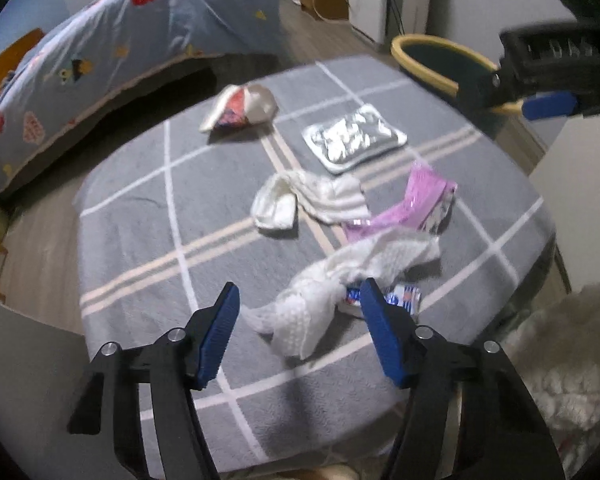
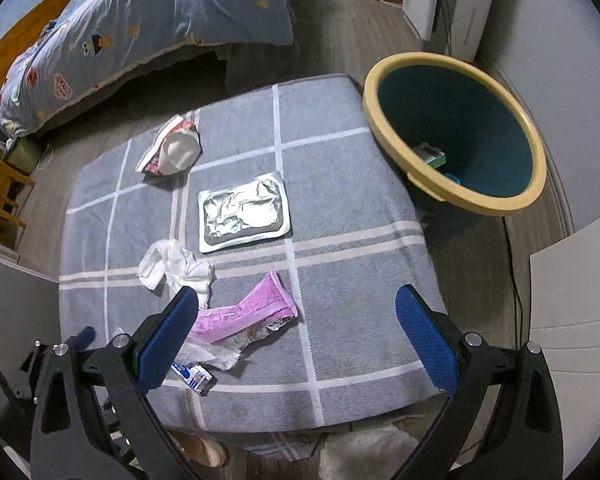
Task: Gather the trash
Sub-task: 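Move both grippers back over the remaining trash on the cushion, then grasp the white tissue with the left gripper while the right grasps the pink wrapper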
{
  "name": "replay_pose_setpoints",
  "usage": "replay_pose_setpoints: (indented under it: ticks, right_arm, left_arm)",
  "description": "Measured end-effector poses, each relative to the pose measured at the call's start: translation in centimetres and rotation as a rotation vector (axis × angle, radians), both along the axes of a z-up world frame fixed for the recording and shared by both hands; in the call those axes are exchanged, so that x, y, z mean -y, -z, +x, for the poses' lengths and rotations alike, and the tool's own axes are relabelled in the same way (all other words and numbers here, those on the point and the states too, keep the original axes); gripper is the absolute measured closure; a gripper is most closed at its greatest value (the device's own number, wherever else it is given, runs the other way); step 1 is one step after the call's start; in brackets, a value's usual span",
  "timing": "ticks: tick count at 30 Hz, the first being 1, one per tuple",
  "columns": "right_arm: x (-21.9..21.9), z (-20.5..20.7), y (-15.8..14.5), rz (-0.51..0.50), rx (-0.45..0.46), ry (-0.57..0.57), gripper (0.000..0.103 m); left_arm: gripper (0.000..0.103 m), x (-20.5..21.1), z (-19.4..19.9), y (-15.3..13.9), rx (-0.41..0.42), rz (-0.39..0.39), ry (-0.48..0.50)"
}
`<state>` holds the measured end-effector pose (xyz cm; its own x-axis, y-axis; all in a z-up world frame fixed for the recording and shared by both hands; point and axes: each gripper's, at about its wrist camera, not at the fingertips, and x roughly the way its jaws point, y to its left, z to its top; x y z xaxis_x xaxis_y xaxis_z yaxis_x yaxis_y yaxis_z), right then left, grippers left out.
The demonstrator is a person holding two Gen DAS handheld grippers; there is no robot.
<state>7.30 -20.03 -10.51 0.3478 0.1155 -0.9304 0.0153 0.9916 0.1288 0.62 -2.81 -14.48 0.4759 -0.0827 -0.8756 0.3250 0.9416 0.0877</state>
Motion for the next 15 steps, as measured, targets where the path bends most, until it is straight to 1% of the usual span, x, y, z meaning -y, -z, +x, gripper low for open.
replay_pose_setpoints:
  ticks: [4,6,8,9,10,12,13,15]
  right_arm:
    - [-0.8,0.3,0.9,-0.001,-0.02,-0.02,0.006]
    - [-1.2,0.4,1.3,0.0,-0.028,-0.025,0.006]
    - [-1.4,0.5,1.5,-0.001,-0.033,-0.028,0.006]
    - [-1.5,0.5,1.6,0.0,-0.035,-0.03,0.006]
    - [-1.5,0.6,1.7,-0.001,-0.037,-0.03,0.006]
    - [-1.8,0.6,1.9,-0.002,-0.041,-0.03,0.006]
    - [-1.8,0.7,2.0,-0.004,-0.042,-0.03,0.006]
    - [-2.1,0.7,2.2,-0.006,-0.045,-0.029,0.006]
  left_arm:
    - [0.045,0.4,0.2,0.9,-0.026,0.006,0.036]
    - [0.052,0.5,0.3,1.2,-0.041,0.009,0.046]
    - [0.069,0.5,0.5,1.8,-0.063,0.019,0.052]
    - [0.073,0.4,0.5,1.9,-0.072,0.018,0.056]
    - [0.081,0.3,0.5,2.0,-0.082,0.013,0.058]
    - [0.084,-0.1,0.6,2.0,-0.091,0.001,0.054]
    - [0.087,-0.2,0.5,1.8,-0.093,-0.008,0.053]
    - [0.088,-0.7,0.5,1.4,-0.081,-0.009,0.045]
